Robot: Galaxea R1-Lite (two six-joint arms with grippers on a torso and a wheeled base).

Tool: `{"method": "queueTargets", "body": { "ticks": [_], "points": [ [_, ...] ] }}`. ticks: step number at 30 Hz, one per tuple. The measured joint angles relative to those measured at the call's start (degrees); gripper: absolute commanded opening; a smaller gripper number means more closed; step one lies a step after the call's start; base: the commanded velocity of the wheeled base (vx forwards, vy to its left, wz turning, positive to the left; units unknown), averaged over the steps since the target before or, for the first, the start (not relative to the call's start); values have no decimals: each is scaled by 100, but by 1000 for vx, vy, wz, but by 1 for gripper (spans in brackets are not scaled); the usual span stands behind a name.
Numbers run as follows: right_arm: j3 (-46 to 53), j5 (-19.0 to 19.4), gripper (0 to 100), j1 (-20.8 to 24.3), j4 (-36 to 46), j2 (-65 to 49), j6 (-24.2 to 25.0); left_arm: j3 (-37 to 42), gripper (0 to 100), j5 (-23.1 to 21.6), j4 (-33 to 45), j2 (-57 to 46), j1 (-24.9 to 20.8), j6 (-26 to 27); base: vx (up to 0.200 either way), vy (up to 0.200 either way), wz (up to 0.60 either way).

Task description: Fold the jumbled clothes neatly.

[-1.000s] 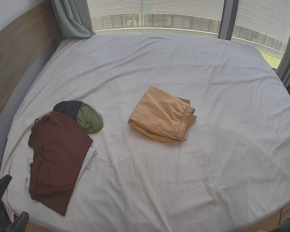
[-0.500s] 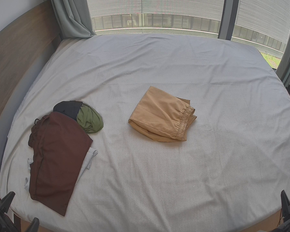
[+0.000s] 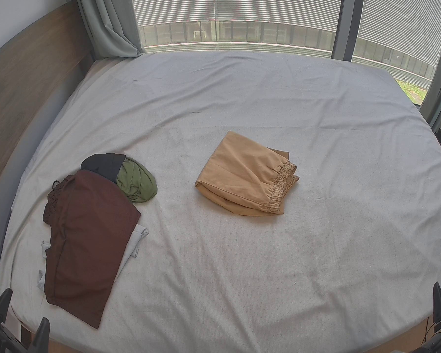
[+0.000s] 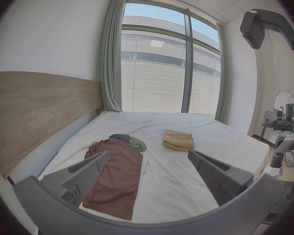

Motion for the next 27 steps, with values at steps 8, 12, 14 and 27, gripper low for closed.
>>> {"method": "queueTargets", "body": {
  "ticks": [8,12,14,27],
  "points": [
    [0,35,100,-5,9,0,0,0,100,460,-2,-2,2,22,0,0,0],
    [0,449,100,-5,121,2,-96,2,100,1068,266,-2,2,150,0,0,0],
    [0,718,100,-5,169,2,-140,2,100,1156,321,-2,2,188,0,0,0],
    [0,628,100,22,280,5,0,0,100,1167,445,-2,-13,269,0,0,0]
  ]
}}
